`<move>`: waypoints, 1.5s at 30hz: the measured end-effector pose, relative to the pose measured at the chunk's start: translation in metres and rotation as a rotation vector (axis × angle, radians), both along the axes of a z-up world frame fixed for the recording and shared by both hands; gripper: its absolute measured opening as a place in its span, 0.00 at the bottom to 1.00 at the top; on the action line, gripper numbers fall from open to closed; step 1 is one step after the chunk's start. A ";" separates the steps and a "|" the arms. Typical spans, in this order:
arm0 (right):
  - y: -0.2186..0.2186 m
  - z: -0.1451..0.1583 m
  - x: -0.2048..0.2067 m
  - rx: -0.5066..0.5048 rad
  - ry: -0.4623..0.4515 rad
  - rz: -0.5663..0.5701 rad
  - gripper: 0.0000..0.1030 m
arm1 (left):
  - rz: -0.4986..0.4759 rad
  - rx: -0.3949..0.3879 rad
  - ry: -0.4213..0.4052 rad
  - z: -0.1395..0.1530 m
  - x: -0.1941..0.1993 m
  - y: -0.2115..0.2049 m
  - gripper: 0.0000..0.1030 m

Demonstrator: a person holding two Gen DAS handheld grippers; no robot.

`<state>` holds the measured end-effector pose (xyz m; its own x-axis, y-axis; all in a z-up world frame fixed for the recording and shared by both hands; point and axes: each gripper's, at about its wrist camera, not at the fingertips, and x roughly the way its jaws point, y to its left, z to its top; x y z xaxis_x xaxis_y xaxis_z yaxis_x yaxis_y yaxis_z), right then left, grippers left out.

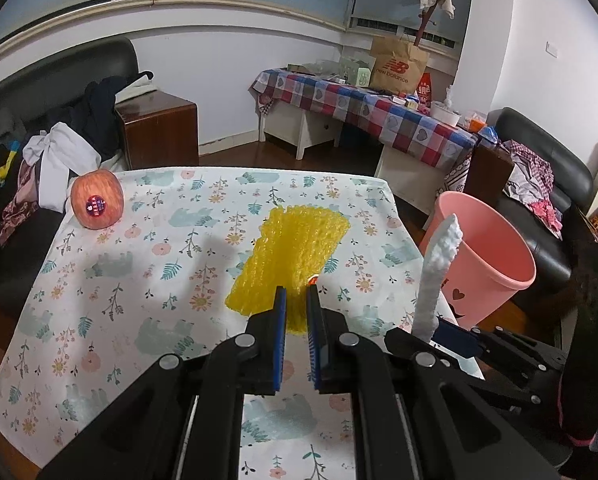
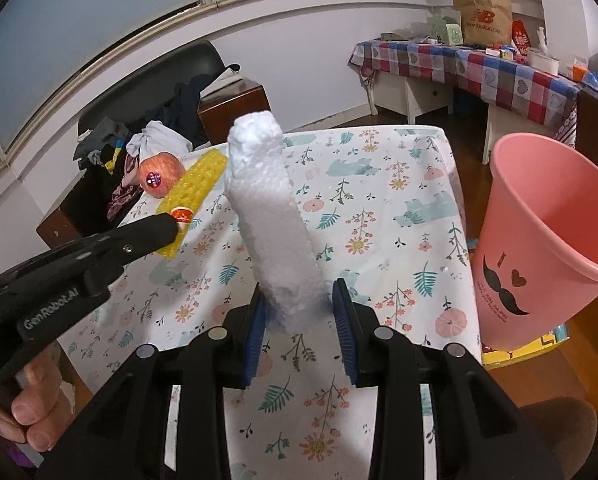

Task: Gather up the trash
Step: 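Carry the yellow sponge and white foam strip over the pink wastebasket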

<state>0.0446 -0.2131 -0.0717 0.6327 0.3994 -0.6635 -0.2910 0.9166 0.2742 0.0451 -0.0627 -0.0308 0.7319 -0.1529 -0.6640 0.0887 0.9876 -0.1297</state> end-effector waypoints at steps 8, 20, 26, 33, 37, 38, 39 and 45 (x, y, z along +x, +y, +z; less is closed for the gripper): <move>-0.006 0.006 -0.005 -0.002 -0.018 -0.017 0.32 | -0.004 0.009 -0.004 0.001 -0.002 -0.005 0.09; -0.020 0.008 -0.003 0.024 -0.021 -0.036 0.32 | -0.016 0.036 -0.019 0.007 0.002 -0.019 0.09; -0.027 0.010 -0.002 0.036 -0.029 -0.046 0.32 | -0.021 0.046 -0.026 0.010 0.004 -0.025 0.09; -0.037 0.012 -0.003 0.047 -0.036 -0.073 0.32 | -0.036 0.052 -0.034 0.013 0.008 -0.034 0.09; -0.045 0.014 -0.002 0.054 -0.040 -0.093 0.32 | -0.049 0.055 -0.041 0.015 0.011 -0.041 0.09; -0.047 0.014 -0.002 0.057 -0.041 -0.099 0.32 | -0.052 0.056 -0.043 0.015 0.011 -0.043 0.09; -0.050 0.014 -0.001 0.059 -0.042 -0.105 0.32 | -0.055 0.058 -0.045 0.016 0.012 -0.045 0.09; -0.067 0.017 0.001 0.074 -0.052 -0.147 0.32 | -0.080 0.063 -0.063 0.022 0.019 -0.060 0.09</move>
<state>0.0455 -0.2799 -0.0546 0.7206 0.3466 -0.6005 -0.1711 0.9282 0.3304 0.0638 -0.1232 -0.0090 0.7599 -0.1719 -0.6269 0.1734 0.9831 -0.0593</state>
